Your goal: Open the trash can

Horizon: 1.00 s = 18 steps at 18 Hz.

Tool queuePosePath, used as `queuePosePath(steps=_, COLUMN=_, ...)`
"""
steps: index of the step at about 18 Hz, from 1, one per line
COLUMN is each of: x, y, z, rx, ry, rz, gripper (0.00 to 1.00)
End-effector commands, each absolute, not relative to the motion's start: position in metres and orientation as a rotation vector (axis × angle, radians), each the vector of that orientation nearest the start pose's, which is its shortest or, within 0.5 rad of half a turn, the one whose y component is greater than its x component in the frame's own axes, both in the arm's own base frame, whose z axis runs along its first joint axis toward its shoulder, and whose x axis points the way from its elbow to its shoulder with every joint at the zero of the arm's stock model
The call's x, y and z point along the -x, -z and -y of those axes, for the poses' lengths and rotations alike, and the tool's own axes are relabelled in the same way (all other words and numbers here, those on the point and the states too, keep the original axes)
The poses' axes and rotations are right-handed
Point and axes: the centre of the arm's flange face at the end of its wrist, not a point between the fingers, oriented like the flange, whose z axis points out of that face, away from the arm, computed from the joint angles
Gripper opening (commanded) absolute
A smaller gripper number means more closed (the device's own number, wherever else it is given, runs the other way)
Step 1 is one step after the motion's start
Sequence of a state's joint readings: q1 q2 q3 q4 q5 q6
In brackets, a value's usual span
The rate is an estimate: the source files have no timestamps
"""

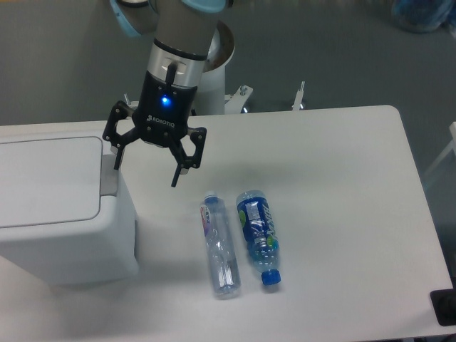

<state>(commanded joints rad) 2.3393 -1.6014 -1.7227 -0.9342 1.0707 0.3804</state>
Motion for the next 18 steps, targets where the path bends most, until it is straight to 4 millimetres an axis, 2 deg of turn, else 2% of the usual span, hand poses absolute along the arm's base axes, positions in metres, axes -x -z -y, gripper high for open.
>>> queuePosePath(steps=18, x=0.2337, y=-0.4717, z=-0.5116, rx=2.484, ry=0.239, rz=0.328, gripper=1.00)
